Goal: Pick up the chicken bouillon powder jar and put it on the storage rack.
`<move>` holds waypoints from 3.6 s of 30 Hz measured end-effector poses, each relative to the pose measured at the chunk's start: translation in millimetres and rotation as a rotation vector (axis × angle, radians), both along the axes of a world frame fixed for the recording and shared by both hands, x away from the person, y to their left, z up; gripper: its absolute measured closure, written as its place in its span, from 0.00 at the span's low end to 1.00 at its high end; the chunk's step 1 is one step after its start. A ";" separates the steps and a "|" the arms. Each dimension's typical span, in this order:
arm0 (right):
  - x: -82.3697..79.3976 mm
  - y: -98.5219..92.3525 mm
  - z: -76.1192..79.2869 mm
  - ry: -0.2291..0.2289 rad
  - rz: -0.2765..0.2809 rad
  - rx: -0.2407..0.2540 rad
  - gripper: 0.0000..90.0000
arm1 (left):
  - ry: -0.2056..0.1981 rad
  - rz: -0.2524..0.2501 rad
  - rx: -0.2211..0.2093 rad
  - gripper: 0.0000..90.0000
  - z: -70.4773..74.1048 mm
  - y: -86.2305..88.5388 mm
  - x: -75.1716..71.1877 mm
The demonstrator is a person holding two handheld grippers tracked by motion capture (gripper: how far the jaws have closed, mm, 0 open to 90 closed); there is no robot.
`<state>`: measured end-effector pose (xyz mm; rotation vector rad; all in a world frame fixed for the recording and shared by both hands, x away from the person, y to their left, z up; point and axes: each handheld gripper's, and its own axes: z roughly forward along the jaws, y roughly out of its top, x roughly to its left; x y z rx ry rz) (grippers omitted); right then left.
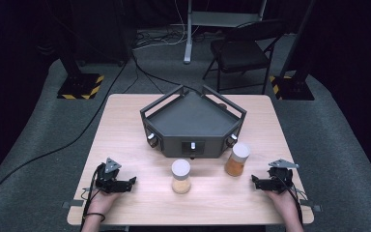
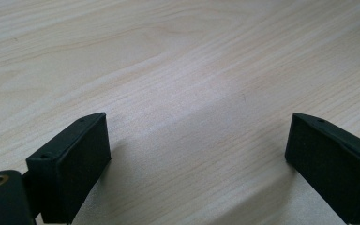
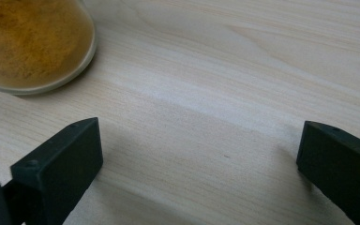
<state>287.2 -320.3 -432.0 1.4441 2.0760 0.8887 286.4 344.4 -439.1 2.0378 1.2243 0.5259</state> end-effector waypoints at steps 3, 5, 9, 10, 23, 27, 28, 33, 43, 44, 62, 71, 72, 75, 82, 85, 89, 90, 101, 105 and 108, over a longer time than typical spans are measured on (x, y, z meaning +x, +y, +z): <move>0.0 0.0 0.0 0.000 0.000 0.000 0.00 | 0.000 0.000 0.000 0.08 0.1 0.0 0.0; 0.1 0.0 0.1 0.000 0.000 0.000 0.00 | 0.000 -0.001 0.000 0.08 0.0 0.1 0.1; 0.2 0.0 0.1 0.001 0.000 0.000 0.00 | 0.000 -0.001 0.000 0.08 0.0 0.3 0.4; 0.2 0.0 0.1 0.001 0.000 -0.001 0.00 | 0.000 -0.002 0.000 0.08 0.0 0.4 0.5; 1.0 0.4 0.1 0.000 0.000 -0.001 0.00 | -0.001 0.000 -0.004 0.08 -0.4 1.9 -1.2; 0.9 0.3 0.0 -0.001 0.000 -0.001 0.00 | -0.002 0.001 -0.003 0.08 -0.4 1.7 -1.3; 1.0 0.1 0.0 0.000 0.001 0.000 0.00 | -0.002 0.000 -0.001 0.08 -0.2 1.7 -1.3; 0.8 0.0 -0.1 -0.001 0.001 0.000 0.00 | -0.001 0.001 -0.003 0.08 -0.3 1.9 -1.0; 0.6 0.0 -0.2 -0.001 0.000 0.000 0.00 | -0.001 0.000 -0.001 0.08 0.0 2.4 -0.9; 0.6 -0.1 -0.2 -0.001 0.001 0.001 0.00 | -0.001 -0.001 0.000 0.08 0.0 2.7 -0.8; 0.6 -0.3 -0.1 -0.001 0.002 0.001 0.00 | -0.043 0.004 -0.059 0.10 7.1 10.7 -9.1; 0.7 -0.3 -0.1 -0.001 0.002 0.000 0.00 | -0.085 -0.040 -0.059 0.12 19.0 6.9 -16.1; 0.7 -0.3 -0.1 -0.001 0.002 0.000 0.00 | -0.090 -0.043 -0.061 0.12 19.5 6.4 -16.6; 0.7 -0.3 -0.1 -0.001 0.002 0.000 0.00 | -0.098 -0.060 -0.074 0.12 22.1 6.0 -18.0; 0.8 -0.3 -0.1 -0.001 0.002 0.000 0.00 | -0.117 -0.106 -0.091 0.12 26.9 4.2 -20.2; 0.7 -0.3 -0.1 -0.001 0.002 0.000 0.00 | -0.124 -0.119 -0.100 0.12 29.2 3.4 -21.5; 0.8 -0.3 -0.1 -0.001 0.002 0.000 0.00 | -0.134 -0.132 -0.112 0.12 30.5 2.9 -22.7; 0.8 -0.3 -0.1 -0.001 0.002 0.000 0.00 | -0.136 -0.134 -0.113 0.12 30.8 2.6 -23.1; 0.8 -0.2 -0.1 -0.001 0.002 0.000 0.00 | -0.157 -0.174 -0.137 0.13 34.4 0.3 -25.6; 0.7 -0.2 -0.1 -0.001 0.001 0.000 0.00 | -0.161 -0.189 -0.142 0.13 35.3 -1.9 -25.8; 0.7 0.0 -0.1 -0.001 0.001 0.000 0.00 | -0.157 -0.200 -0.146 0.13 35.9 -3.8 -25.0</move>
